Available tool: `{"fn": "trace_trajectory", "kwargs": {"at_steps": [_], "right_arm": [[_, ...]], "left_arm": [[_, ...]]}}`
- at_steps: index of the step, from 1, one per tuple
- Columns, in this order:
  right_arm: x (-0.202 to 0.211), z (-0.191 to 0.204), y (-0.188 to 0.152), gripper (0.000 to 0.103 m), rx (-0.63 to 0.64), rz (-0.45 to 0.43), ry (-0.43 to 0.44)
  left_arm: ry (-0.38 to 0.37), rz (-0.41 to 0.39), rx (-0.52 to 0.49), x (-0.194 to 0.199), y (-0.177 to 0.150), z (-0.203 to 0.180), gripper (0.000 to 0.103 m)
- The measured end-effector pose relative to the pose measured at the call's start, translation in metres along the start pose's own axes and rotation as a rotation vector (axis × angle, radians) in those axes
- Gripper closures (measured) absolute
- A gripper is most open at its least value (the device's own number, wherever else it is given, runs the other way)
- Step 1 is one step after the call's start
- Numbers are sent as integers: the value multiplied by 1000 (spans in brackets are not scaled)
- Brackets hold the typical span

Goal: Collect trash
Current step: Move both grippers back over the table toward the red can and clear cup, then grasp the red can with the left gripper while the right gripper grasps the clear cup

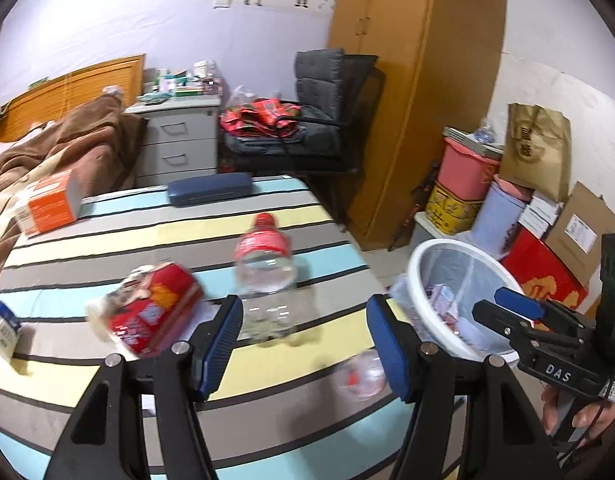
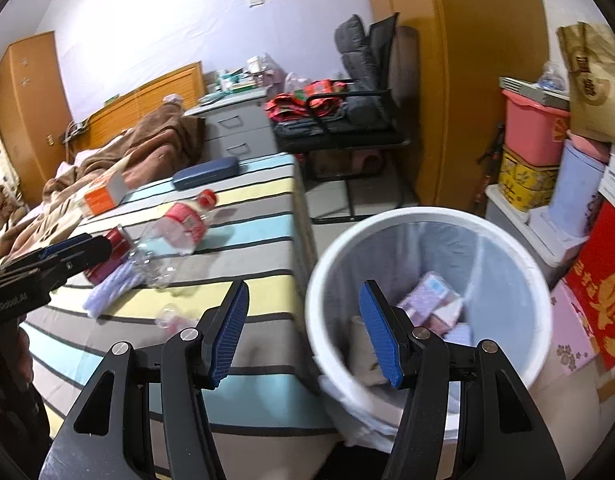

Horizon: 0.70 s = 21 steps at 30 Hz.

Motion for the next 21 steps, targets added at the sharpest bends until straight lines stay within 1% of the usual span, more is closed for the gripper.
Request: {"fn": "trace_trajectory", "kwargs": {"at_steps": [7,11,15,21], "right_arm": [[-17,42,-12,44,50,53,90],[-25,59,-16,44,86,78,111],[-33,73,-20,44,105,105,128],[-42,85,-25,44,106,132,144]], "left_arm": [[74,8,52,5,-7,52,37],[100,16,79,6,-9,79,37],[103,29,88,3,-12,93,37],[103,58,31,-6,-13,97,37]]}}
Point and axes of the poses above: each gripper's, at about its wrist camera, not at the fingertips, and x roughly against the way its jaws point, z to its left, y to its top, the point moved 9 cm from there along -x, roughly the way its jaws point, and after that the axes turned 1 degree about y, right-handed, at the moved point
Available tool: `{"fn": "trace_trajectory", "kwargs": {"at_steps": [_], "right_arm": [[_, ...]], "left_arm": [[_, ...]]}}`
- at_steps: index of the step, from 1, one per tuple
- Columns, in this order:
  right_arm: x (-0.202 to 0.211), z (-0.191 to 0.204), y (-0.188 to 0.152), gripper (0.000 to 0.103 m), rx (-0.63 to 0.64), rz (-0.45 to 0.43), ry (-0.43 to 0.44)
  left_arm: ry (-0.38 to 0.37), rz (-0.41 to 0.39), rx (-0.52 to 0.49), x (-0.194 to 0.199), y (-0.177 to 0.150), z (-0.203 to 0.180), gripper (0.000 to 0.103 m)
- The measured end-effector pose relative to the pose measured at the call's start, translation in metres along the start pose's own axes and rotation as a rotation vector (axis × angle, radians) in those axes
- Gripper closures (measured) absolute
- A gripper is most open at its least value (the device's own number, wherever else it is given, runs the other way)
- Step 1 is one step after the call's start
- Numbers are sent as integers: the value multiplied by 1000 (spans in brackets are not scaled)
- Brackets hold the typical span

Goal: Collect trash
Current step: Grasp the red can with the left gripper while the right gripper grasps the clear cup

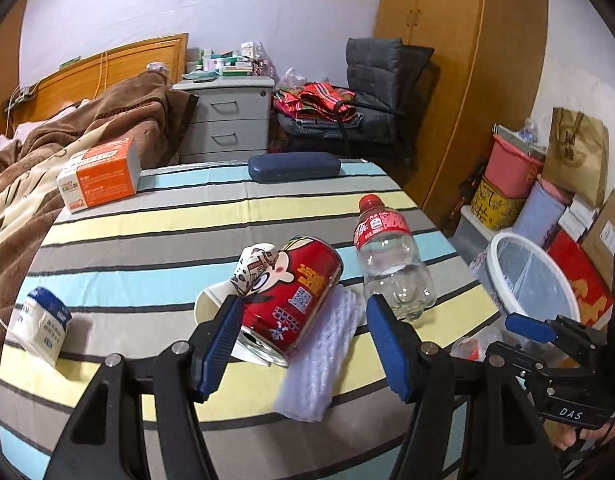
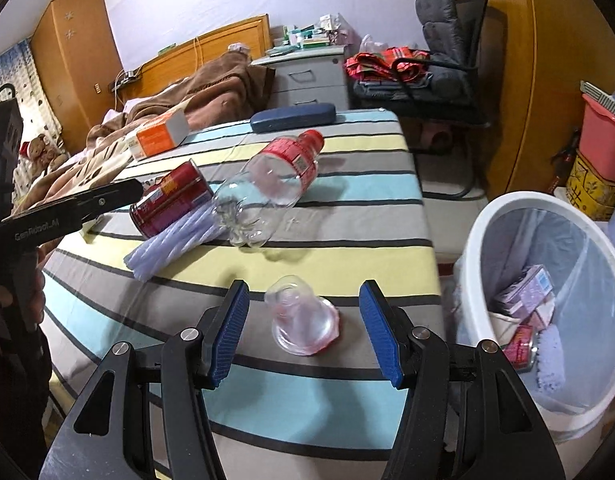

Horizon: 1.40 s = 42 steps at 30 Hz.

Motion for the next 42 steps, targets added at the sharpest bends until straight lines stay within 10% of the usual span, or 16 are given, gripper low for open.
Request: {"fn": "trace_trajectory", "kwargs": {"at_steps": [9,42], "right_arm": [[-9,6,-5,67,6,33,7],[-11,2,-1,71,-18,19,18]], "left_arm": [[9,60,-76,-27,2,3,37],[-7,112,-51,-47,-6,4,48]]}}
Point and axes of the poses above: each gripper's, at about its wrist camera, not at the fingertips, and x roughly against the way its jaws point, z to its left, y to its top, the point moved 9 cm from there along -x, roughly the way its jaws point, and after that the axes turned 1 degree about y, right-handed, at the moved point
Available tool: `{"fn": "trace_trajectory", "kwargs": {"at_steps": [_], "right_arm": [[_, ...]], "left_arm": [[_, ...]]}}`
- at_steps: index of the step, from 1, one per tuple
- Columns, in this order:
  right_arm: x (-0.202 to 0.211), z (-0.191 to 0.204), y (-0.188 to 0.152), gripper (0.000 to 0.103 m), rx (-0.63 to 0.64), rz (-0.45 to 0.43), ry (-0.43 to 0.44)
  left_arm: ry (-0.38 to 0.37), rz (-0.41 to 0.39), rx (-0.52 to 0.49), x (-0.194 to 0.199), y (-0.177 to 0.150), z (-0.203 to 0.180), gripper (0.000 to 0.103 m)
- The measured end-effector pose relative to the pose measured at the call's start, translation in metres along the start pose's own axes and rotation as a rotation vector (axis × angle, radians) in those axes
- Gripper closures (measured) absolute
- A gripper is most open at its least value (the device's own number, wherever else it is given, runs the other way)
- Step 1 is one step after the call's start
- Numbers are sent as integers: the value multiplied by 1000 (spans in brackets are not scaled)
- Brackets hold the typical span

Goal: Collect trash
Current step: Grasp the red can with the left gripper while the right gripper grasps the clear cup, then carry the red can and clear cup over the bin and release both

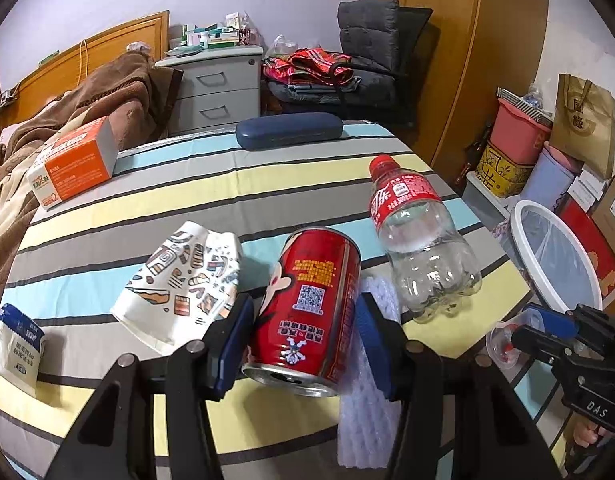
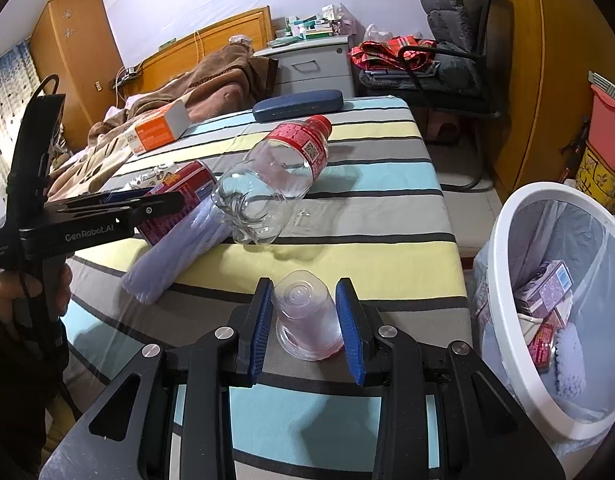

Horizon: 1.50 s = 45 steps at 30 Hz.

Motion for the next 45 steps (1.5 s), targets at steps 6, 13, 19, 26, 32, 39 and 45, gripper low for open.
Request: {"fn": "trace_trajectory", "kwargs": {"at_steps": [6,13,19,26,32,39,45], "right_arm": [[5,-4,2,71,-15,-20,6],[11,-4,6,71,-17,-46,7],[12,-4,6,71,-15,-53,10],[14,-2,5,71,-14,-56,12],[20,-6,7,71,-18,-69,6],[30,-10,10,71,-30,-97,8],[40,-12,14,71,-30,-124,11]], "left_arm": [[0,-21,11,12,1,-2,50],[2,-18,16,16,-5,-3,50],[-14,5,21,7,-10,-4,50],[-15,45,17,-7,-14,-8,46],[1,33,26,-2,-14,-6,46],[9,-22,26,22,-5,-10,47],[24,-52,21,37,1,-15,48]]}}
Point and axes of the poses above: each gripper's, at about its wrist camera, not at the fingertips, and x roughly against the way its jaws point, z to its left, y to its top, the point moved 9 cm from there along -x, roughly the way its jaws point, and after that the axes turned 1 degree about y, right-handed, at the moved point
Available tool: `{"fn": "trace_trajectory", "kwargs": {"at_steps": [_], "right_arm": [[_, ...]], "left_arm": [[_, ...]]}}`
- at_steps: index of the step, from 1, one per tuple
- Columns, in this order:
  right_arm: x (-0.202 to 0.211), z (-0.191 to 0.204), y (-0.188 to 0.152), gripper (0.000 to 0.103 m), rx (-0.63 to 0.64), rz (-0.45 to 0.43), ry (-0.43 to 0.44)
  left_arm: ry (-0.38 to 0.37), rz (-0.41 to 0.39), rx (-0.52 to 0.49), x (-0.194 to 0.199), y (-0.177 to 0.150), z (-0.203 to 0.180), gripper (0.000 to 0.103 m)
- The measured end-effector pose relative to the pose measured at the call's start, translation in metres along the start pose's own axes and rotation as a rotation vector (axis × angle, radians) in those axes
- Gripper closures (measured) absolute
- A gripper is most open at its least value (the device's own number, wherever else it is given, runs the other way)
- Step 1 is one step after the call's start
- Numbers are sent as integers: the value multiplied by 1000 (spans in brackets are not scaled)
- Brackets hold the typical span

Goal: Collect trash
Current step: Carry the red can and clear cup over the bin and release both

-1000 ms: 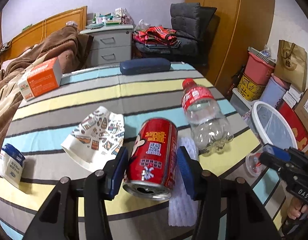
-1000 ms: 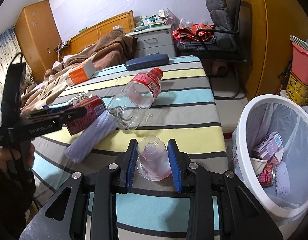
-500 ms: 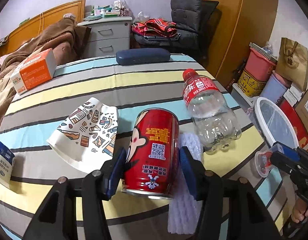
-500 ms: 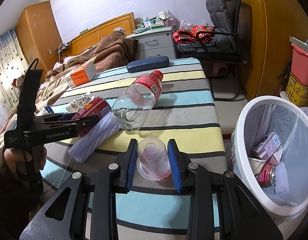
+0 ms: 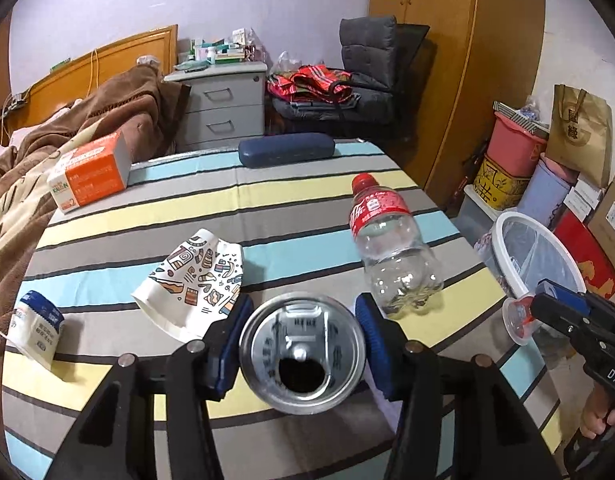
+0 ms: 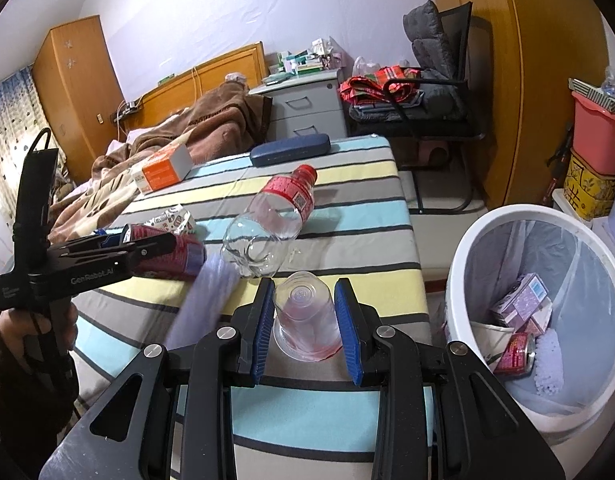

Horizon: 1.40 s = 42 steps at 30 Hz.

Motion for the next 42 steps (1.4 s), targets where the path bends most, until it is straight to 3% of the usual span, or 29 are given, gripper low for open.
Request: {"fn": "trace_trajectory", "kwargs": {"at_steps": [9,19,34,42], "right_arm": [[17,-14,5,71,-24,-45,-10],[46,-52,14,71,-58,-105,-72],[80,-128,12,71,-142,-139,-205],[81,-163,4,71,-196,-114,-259]], "left_arm": [[-24,-49,-55,26,10,-33,48],[-112,-93,-152,39,25,-103,49],[-287,-75,-299,23,33,-231,49],[-334,-59,-341,8,39,-273,53]]}}
Point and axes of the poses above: each gripper's, at about its wrist camera, not at the fingertips, and x roughly against the way its jaws point, z to its left, y to its top, the point moved 9 cm from there along -x, roughly the way its jaws point, and after that the axes turned 1 degree about y, right-handed, at the moved point
